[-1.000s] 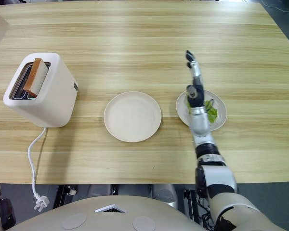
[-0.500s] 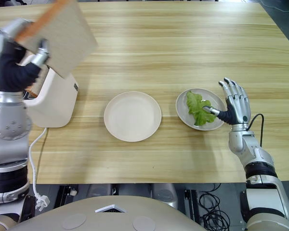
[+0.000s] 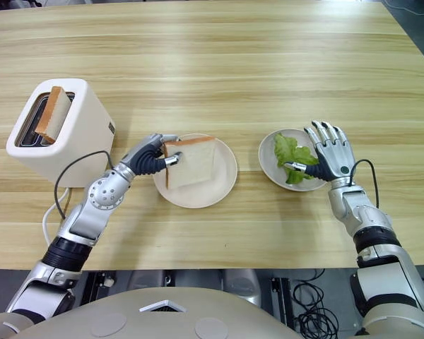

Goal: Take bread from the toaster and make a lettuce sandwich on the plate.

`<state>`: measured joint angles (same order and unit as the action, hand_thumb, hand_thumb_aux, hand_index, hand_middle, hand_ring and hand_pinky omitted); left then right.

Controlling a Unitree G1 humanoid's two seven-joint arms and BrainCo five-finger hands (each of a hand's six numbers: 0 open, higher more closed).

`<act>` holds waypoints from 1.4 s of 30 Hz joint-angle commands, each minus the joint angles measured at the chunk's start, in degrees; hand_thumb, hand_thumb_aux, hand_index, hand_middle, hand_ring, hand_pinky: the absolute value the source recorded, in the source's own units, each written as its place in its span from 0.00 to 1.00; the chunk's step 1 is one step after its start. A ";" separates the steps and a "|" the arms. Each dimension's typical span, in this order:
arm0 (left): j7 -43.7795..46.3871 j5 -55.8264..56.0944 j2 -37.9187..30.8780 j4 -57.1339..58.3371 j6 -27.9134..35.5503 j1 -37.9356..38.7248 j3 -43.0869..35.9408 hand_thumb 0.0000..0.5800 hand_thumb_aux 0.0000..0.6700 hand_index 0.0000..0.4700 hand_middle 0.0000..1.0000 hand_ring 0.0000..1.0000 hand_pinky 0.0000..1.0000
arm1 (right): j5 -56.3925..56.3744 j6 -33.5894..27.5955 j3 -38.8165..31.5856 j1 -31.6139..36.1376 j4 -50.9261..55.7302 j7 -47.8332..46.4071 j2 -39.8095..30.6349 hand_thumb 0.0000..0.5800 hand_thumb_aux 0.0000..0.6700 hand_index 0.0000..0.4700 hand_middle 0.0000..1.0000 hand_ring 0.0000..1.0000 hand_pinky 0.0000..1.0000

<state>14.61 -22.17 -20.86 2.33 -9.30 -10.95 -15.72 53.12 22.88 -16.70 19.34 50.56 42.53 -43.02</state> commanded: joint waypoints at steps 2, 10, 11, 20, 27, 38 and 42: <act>4.95 3.62 -0.09 7.33 -0.80 -4.85 -0.18 1.00 1.00 0.98 1.00 1.00 1.00 | -0.82 0.37 -2.22 0.55 0.42 -0.50 1.03 0.00 0.00 0.00 0.00 0.00 0.00; 8.46 5.63 1.92 17.53 -2.16 -10.77 -0.66 1.00 1.00 0.98 1.00 1.00 1.00 | -1.84 -0.11 -3.54 0.90 2.17 -0.49 1.32 0.00 0.00 0.00 0.00 0.00 0.00; 8.64 5.84 2.15 18.04 -2.28 -10.90 -0.54 1.00 1.00 0.98 1.00 1.00 1.00 | -1.90 -0.13 -3.61 1.16 2.43 -0.50 1.36 0.00 0.00 0.00 0.00 0.00 0.00; 9.32 7.58 4.13 22.07 -2.85 -11.18 -0.27 1.00 1.00 0.98 1.00 1.00 1.00 | -2.59 0.27 -4.88 2.44 3.57 -0.50 1.76 0.00 0.00 0.00 0.00 0.00 0.00; 4.77 3.64 2.82 24.07 -4.88 -12.59 -0.41 0.00 0.00 0.00 1.00 1.00 1.00 | -2.45 -0.40 -6.34 3.39 4.88 -1.00 1.90 0.00 0.00 0.00 0.00 0.00 0.00; -14.42 -10.64 -5.66 18.38 -5.71 -18.04 2.59 0.00 0.00 0.00 1.00 1.00 1.00 | -1.05 -4.65 -8.50 1.13 1.50 -3.25 -0.04 0.00 0.00 0.00 0.00 0.00 0.00; -15.00 -10.20 -7.00 16.88 -5.13 -17.59 4.02 0.00 0.00 0.00 1.00 1.00 1.00 | -1.23 -5.59 -8.65 0.67 0.83 -4.57 0.01 0.05 0.02 0.02 0.00 0.00 0.00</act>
<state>-0.12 -32.11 -26.86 20.48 -14.85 -28.88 -12.61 51.53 17.82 -24.32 20.60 52.03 39.43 -43.07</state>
